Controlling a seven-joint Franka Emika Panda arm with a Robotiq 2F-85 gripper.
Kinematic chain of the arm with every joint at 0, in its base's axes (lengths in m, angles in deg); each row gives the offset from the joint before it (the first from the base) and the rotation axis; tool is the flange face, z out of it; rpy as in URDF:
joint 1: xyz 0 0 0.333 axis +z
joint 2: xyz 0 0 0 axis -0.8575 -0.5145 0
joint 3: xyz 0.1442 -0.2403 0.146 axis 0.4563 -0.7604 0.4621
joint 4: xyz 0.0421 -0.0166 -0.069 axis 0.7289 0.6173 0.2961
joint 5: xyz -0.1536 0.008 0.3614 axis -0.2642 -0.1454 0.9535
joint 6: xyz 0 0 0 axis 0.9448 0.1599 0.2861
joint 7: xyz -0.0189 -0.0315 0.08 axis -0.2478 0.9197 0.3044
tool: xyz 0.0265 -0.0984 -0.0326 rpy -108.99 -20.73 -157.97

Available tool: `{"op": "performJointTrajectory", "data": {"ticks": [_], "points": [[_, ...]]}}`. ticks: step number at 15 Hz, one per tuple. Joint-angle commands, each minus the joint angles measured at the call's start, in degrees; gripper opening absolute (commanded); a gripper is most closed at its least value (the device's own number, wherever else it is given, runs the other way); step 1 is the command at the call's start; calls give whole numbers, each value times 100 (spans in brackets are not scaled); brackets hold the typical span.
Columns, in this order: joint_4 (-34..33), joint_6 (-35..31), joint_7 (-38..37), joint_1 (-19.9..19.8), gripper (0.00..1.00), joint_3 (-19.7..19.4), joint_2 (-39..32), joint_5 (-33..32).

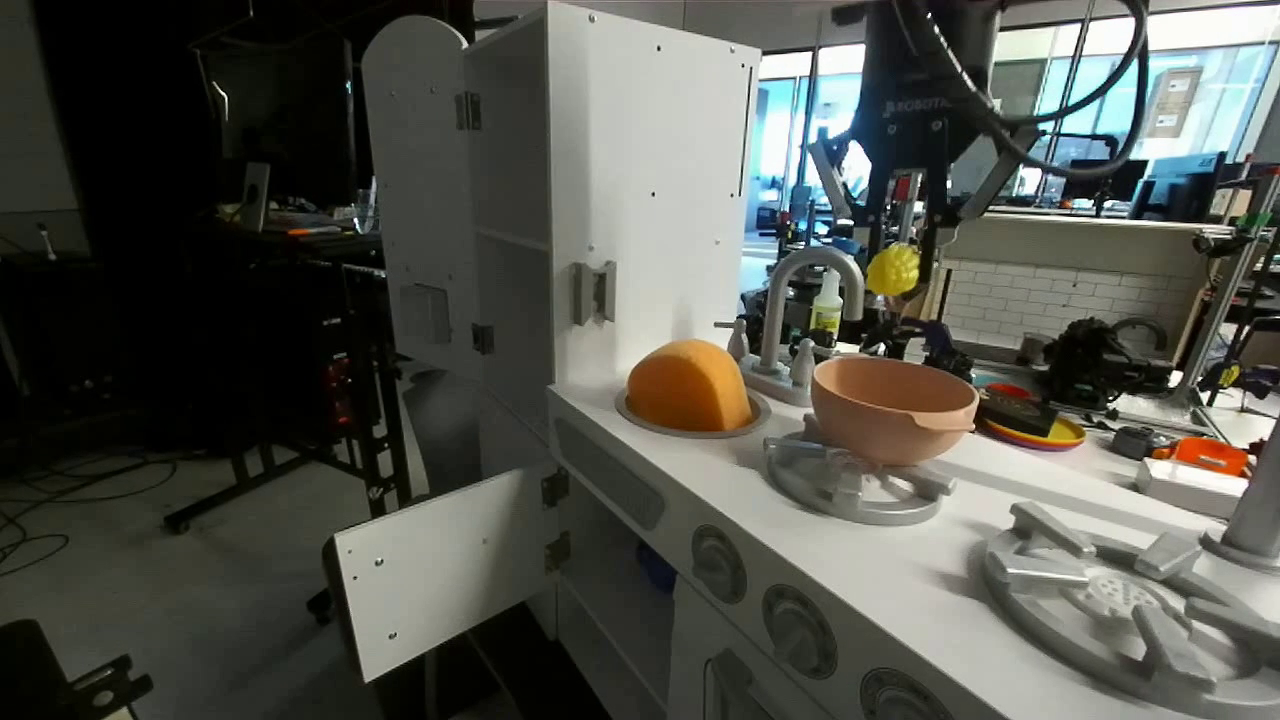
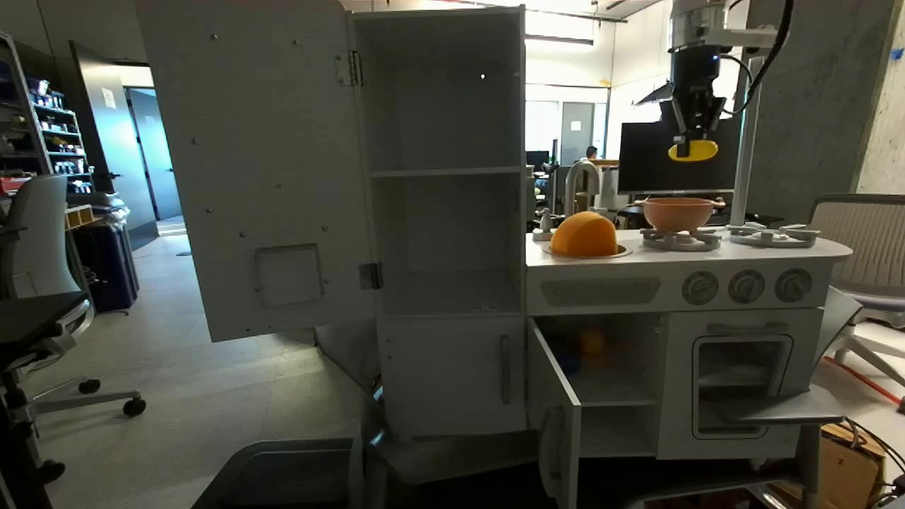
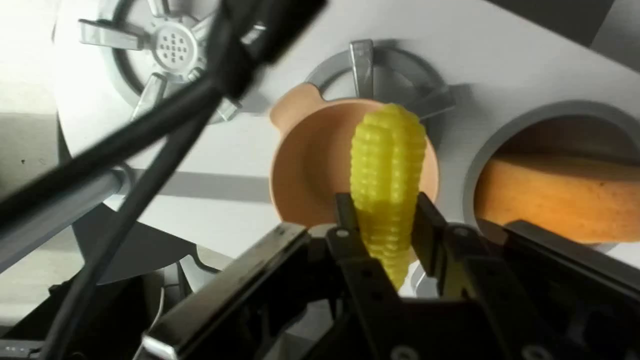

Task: Put the blue and yellow objects into the bottom cabinet.

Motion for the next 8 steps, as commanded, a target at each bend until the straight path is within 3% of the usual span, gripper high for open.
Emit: {"op": "performJointTrajectory", "data": {"ticks": [1, 8], "points": [[168, 687, 1149, -59, 8, 111, 475, -316], [356, 2194, 2940, 3, 8, 194, 860, -496]]}}
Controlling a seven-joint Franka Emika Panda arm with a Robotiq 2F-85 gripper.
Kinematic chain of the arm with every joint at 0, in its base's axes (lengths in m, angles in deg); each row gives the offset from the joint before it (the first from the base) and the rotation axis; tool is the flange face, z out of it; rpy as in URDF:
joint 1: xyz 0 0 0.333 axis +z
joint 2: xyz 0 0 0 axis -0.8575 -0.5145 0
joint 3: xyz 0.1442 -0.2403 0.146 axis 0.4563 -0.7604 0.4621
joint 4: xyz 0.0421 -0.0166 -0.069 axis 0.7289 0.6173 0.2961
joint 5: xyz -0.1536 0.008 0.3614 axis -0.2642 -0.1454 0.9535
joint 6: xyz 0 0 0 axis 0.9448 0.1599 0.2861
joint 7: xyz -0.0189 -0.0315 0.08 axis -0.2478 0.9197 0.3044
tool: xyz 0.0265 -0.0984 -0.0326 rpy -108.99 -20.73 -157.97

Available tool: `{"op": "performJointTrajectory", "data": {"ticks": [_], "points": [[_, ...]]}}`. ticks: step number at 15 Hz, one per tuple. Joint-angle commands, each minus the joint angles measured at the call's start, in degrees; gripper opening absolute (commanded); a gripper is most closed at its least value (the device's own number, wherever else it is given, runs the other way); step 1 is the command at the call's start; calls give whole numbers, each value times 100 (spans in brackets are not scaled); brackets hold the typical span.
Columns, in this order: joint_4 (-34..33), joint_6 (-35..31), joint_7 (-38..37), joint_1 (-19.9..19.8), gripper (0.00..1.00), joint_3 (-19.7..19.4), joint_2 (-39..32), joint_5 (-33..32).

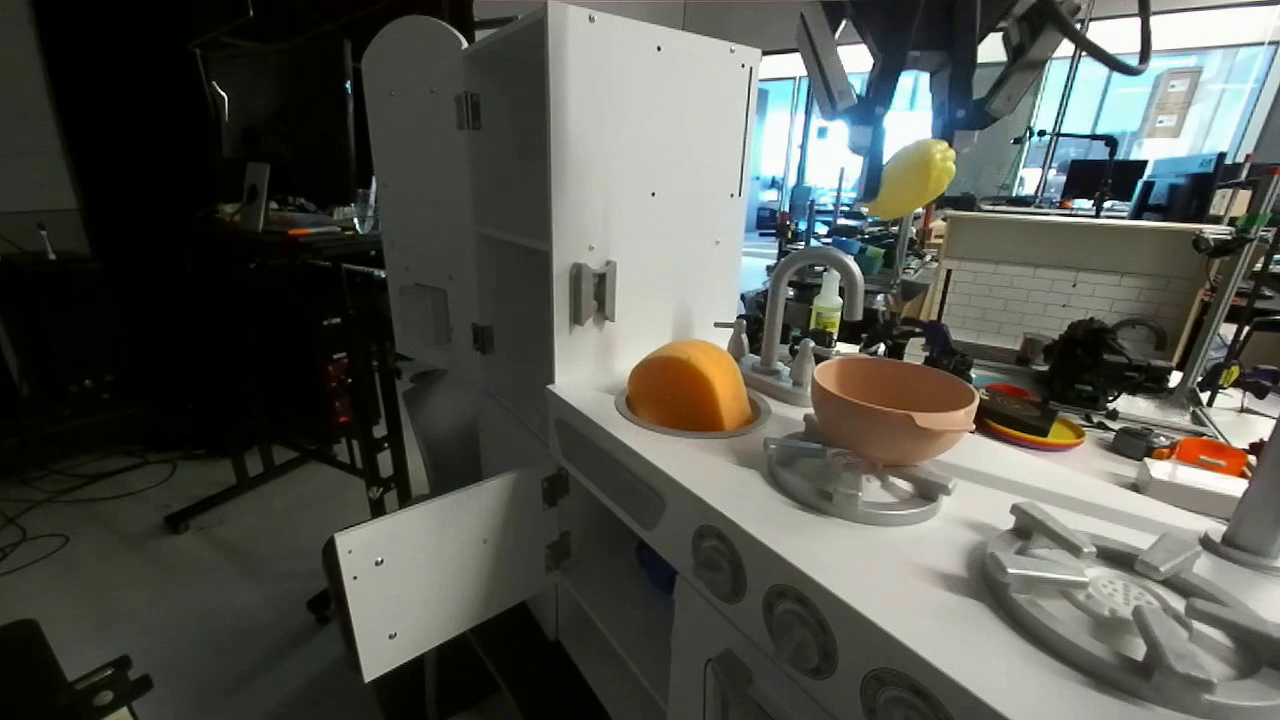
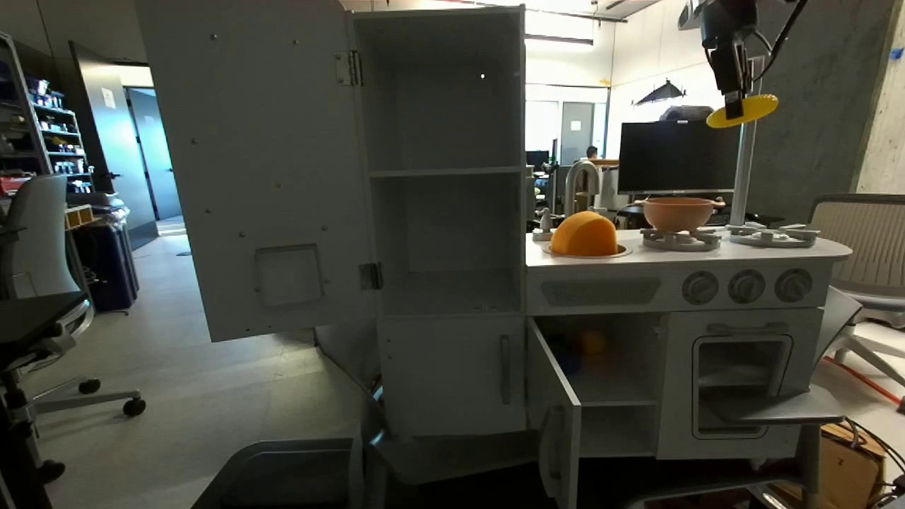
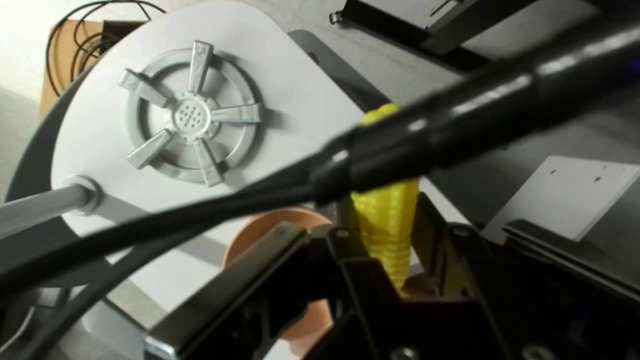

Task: Put the blue and yellow objects into the bottom cabinet.

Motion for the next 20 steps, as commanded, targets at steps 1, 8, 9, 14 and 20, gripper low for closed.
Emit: {"op": "performJointTrajectory", "data": {"ticks": [1, 8, 9, 14, 20], "points": [[245, 776, 793, 19, 8, 165, 201, -165], [434, 2486, 989, -35, 8, 267, 232, -67], [1116, 2351, 833, 73, 8, 161, 613, 21], [2471, 2394, 824, -70, 8, 353, 973, 102], [4169, 1401, 21, 2, 8, 231, 1753, 853]]}}
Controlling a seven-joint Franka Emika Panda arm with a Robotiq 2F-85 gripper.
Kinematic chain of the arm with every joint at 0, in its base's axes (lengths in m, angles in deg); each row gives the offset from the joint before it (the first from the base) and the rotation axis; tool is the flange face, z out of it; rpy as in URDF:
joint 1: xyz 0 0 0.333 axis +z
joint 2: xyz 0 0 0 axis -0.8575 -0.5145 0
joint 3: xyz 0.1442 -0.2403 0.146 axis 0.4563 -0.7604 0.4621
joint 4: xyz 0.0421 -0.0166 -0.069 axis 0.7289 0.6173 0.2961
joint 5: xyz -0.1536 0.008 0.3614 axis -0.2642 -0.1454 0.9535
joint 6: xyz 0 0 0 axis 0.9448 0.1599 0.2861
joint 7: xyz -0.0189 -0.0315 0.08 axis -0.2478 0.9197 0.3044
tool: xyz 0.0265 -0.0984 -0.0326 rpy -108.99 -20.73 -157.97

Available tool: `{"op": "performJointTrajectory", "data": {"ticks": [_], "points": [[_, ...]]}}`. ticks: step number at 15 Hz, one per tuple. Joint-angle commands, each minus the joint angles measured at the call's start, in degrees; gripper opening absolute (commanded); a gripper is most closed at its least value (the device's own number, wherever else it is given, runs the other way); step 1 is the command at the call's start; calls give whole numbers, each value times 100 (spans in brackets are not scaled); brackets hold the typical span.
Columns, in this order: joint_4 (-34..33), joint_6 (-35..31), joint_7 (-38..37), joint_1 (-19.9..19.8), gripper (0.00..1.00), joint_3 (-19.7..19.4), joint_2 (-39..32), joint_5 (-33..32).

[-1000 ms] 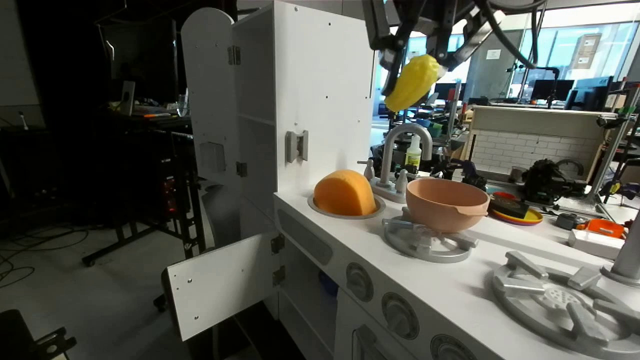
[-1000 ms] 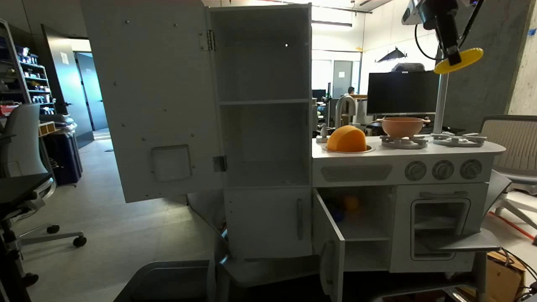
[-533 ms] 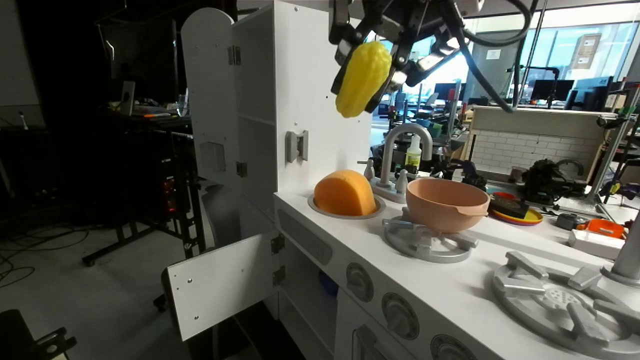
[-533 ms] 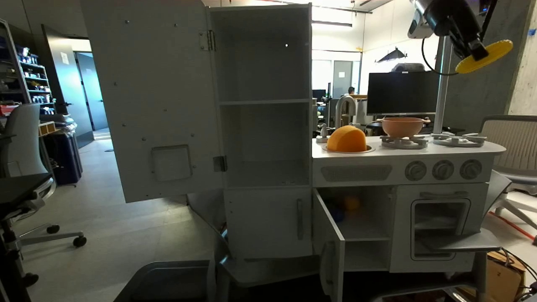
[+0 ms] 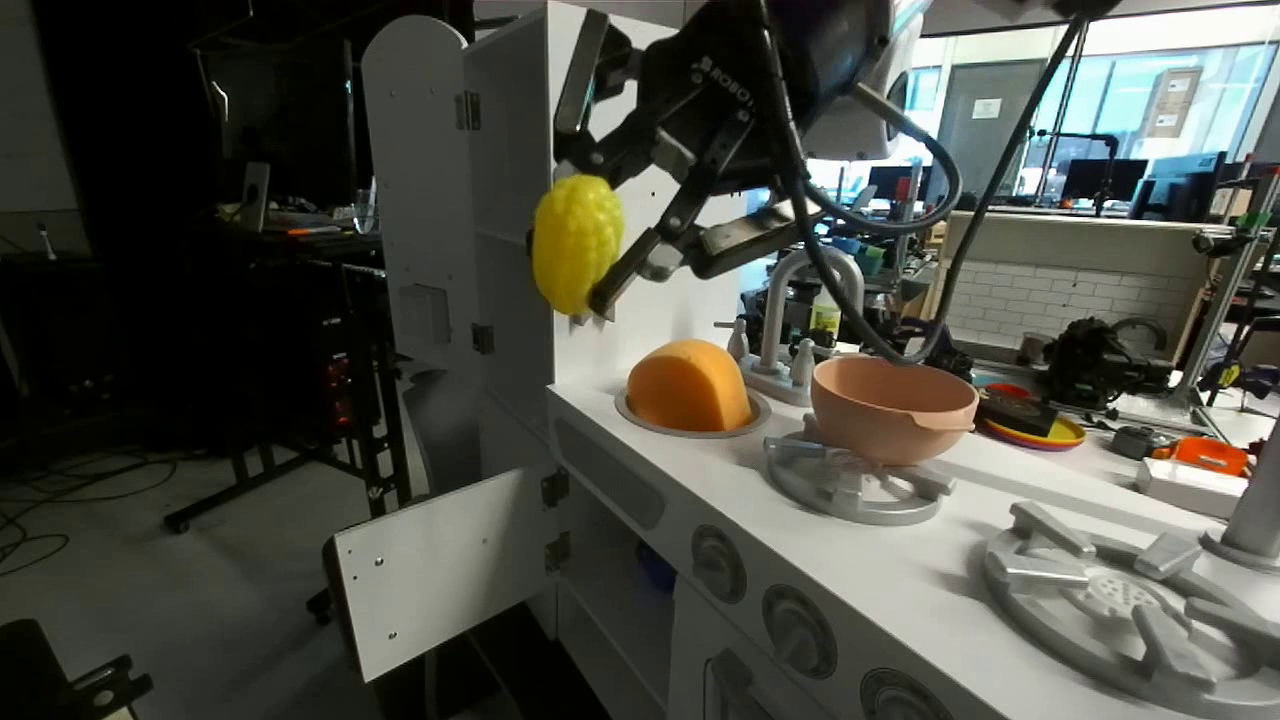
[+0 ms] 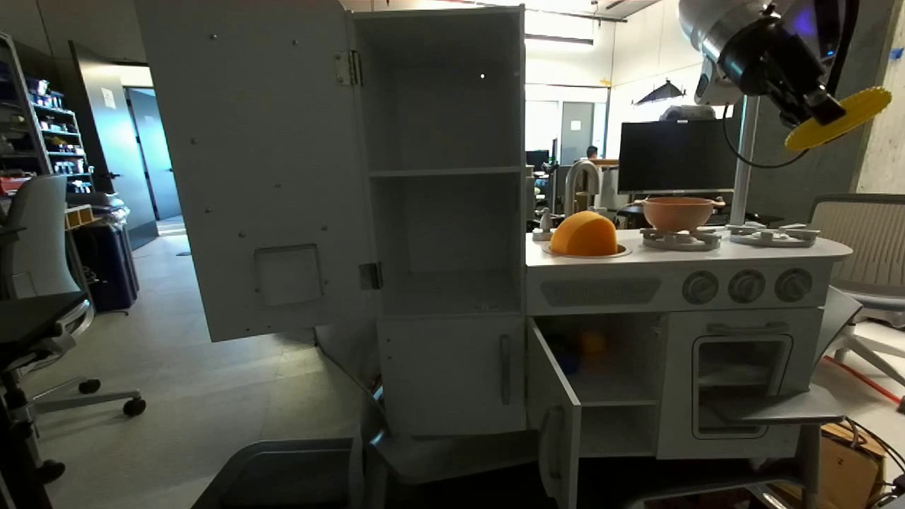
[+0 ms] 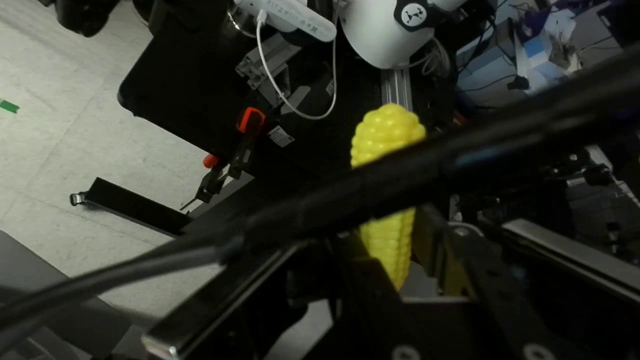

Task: Put the blue and yellow objects into the bottom cabinet.

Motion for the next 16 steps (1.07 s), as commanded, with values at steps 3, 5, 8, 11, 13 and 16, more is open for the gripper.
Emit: {"op": "performJointTrajectory", "data": {"ticks": [3, 5, 8, 11, 13, 16], "points": [[1995, -1490, -517, 91, 8, -33, 1132, 459], [2574, -2075, -618, 124, 8, 130, 1482, 237], [3460, -3010, -674, 247, 8, 175, 1950, 77], [4389, -3886, -762, 396, 8, 213, 2445, -2], [5007, -4565, -842, 475, 8, 231, 2747, -9], [5983, -5669, -1087, 594, 8, 274, 3245, 126]]}}
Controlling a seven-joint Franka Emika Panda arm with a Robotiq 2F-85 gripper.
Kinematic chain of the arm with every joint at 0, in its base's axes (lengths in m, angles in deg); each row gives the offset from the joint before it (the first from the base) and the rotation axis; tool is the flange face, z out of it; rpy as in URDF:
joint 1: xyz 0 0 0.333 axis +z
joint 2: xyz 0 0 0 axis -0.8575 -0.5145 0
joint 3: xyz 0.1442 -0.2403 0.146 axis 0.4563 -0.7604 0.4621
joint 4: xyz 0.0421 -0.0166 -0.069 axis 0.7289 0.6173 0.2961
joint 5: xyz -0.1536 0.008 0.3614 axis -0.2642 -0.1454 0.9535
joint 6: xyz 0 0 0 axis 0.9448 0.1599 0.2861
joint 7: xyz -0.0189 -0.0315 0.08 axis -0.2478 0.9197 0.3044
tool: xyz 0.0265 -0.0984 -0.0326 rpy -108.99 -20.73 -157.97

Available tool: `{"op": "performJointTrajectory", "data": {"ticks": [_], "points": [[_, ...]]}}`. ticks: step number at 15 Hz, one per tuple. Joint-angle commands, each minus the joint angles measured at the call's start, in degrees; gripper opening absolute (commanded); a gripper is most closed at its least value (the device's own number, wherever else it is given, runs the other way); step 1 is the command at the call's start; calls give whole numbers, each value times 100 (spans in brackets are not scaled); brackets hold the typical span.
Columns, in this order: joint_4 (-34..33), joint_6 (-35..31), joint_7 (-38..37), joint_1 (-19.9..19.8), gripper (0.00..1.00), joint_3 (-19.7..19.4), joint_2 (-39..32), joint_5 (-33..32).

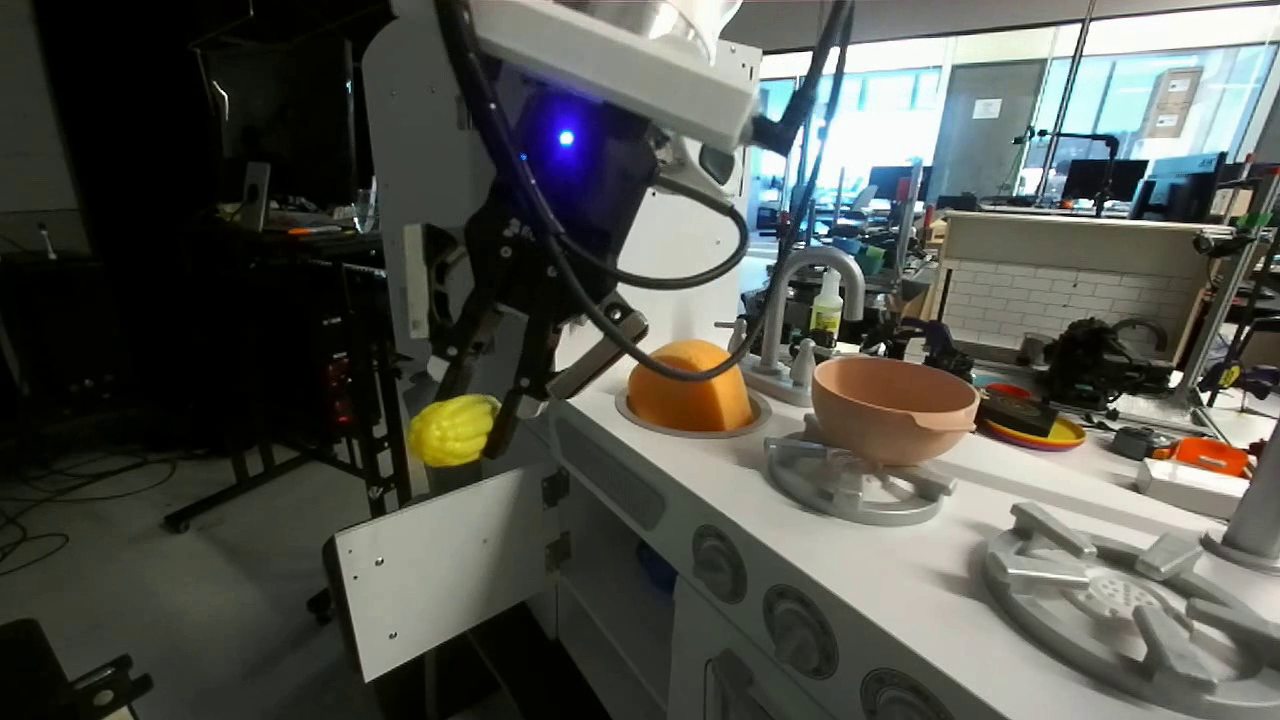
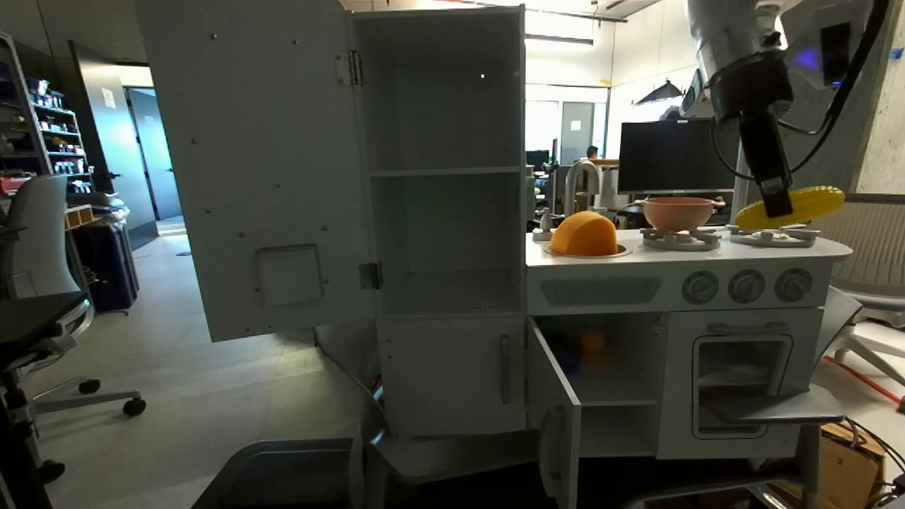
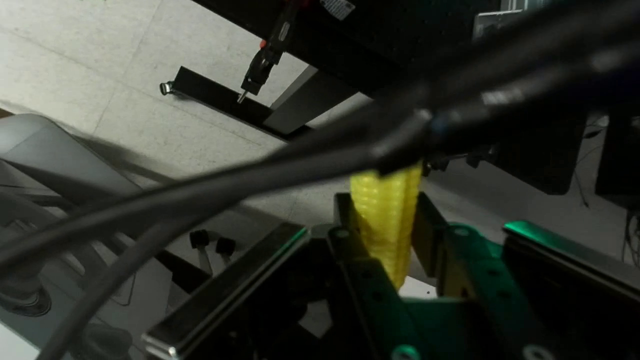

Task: Put the blue and yellow objects into the bottom cabinet.

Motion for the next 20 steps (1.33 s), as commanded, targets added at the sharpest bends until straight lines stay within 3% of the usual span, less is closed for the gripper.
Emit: {"op": "performJointTrajectory", "data": {"ticks": [1, 7, 10, 15, 20], "points": [[1453, -1295, -392, 133, 8, 92, 972, 73], [3532, -3681, -1115, 371, 8, 198, 1992, 586], [4333, -5021, -1463, 532, 8, 223, 2135, 775], [4589, -6690, -2337, 723, 8, 246, 1678, 637], [4068, -7454, -3514, 906, 8, 119, 799, -105]]}}
